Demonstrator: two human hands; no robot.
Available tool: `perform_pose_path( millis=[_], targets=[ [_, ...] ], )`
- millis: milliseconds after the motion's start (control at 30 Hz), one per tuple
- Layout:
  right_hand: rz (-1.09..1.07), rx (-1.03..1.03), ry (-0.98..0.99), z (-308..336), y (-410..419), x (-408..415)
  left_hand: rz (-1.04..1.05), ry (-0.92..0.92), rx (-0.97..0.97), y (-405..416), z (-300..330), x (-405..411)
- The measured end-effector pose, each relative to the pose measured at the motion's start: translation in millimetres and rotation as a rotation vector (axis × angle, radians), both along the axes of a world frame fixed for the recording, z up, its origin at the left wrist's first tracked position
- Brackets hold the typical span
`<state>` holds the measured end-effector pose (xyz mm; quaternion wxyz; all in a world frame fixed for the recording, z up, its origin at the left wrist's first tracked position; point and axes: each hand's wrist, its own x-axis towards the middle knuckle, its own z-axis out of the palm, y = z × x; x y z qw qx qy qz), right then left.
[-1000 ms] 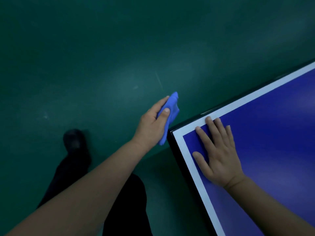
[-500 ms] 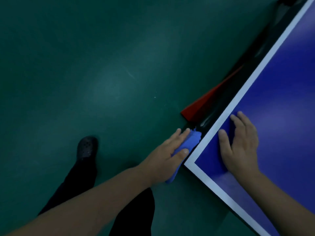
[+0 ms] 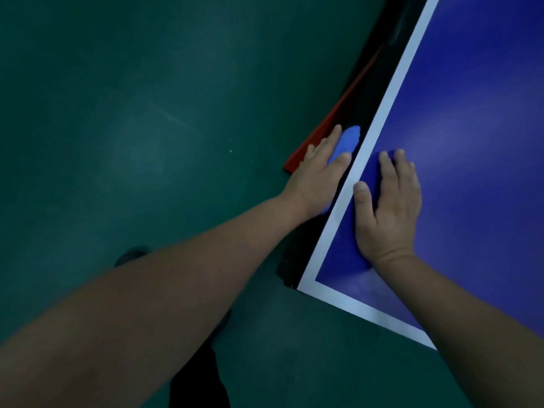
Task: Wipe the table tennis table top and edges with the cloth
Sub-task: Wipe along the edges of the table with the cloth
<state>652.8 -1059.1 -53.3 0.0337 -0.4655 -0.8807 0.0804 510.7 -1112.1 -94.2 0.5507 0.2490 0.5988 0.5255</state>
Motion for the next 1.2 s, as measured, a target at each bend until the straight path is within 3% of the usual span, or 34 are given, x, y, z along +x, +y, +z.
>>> perform_pose_path(
  millis=[233,400,500,700,1033,1200],
  targets=[
    [-0.004,0.012,0.004,-1.6,-0.4,-0.2,0.059,-0.15,0.023,-112.8,11.4,41.5],
    [0.0,0.015,0.002,-1.2,3.6,0.1,0.018,-0.014,0.016,-26.8,1.2,8.0],
    [0.002,0.024,-0.005,-1.1,4.9,0.9,0.05,-0.036,0.009,-9.3,-1.0,3.1],
    [0.001,0.024,-0.006,-1.6,4.7,1.0,0.076,-0.173,0.099,-137.4,16.7,50.9],
    [0.009,0.017,-0.013,0.1,3.0,0.6,0.048,-0.063,0.016,9.5,-9.8,-8.4],
    [0.004,0.01,0.0,-0.8,3.4,0.3,0.033,-0.122,-0.007,-100.6,-4.7,39.5]
  ],
)
